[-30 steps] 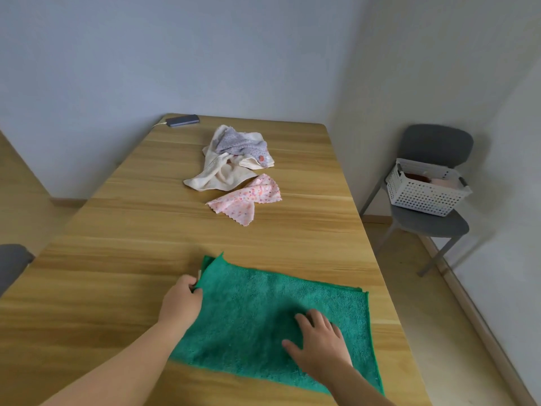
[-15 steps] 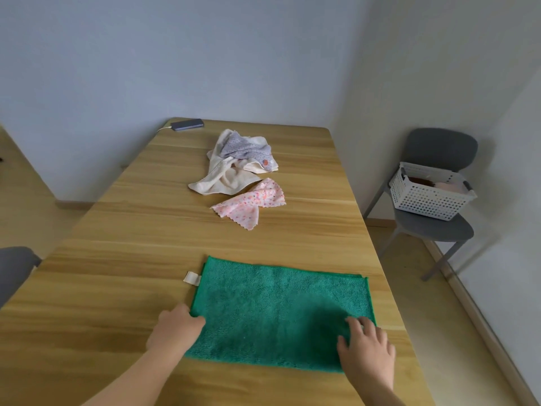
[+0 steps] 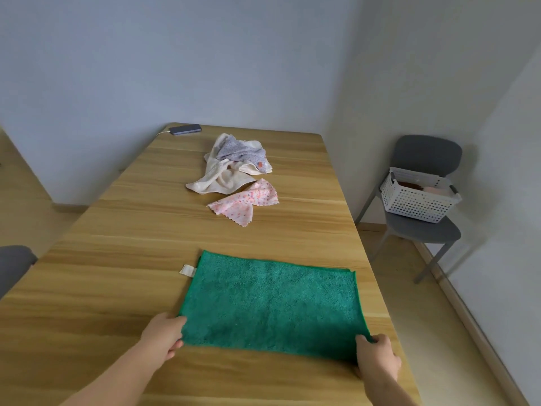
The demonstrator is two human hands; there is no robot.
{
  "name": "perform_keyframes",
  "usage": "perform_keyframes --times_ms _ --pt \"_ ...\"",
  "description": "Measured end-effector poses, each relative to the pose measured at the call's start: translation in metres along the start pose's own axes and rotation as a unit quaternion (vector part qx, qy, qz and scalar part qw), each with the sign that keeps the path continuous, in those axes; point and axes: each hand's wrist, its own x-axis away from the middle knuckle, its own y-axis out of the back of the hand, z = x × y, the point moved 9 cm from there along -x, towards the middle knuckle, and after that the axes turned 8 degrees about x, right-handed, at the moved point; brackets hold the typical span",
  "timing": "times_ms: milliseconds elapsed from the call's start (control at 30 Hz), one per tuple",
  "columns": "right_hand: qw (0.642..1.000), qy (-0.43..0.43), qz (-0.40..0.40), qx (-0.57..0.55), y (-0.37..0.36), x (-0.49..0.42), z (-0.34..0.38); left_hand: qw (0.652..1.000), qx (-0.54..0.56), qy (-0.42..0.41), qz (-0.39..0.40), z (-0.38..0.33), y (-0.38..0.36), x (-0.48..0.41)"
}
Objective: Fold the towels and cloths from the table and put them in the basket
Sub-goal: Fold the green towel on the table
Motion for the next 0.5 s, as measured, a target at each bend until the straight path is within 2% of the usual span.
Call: perform_keyframes --times_ms 233,500 --pt "0.999 0.035 0.007 -0.022 -0.013 -0.022 -0.006 0.995 0.098 -0.005 -0.021 0.005 0.009 0.003" --pt "0.997 0.068 0.008 0.04 -0.014 -0.027 -0.009 0.997 -0.039 0.002 -0.062 0.013 0.025 0.009"
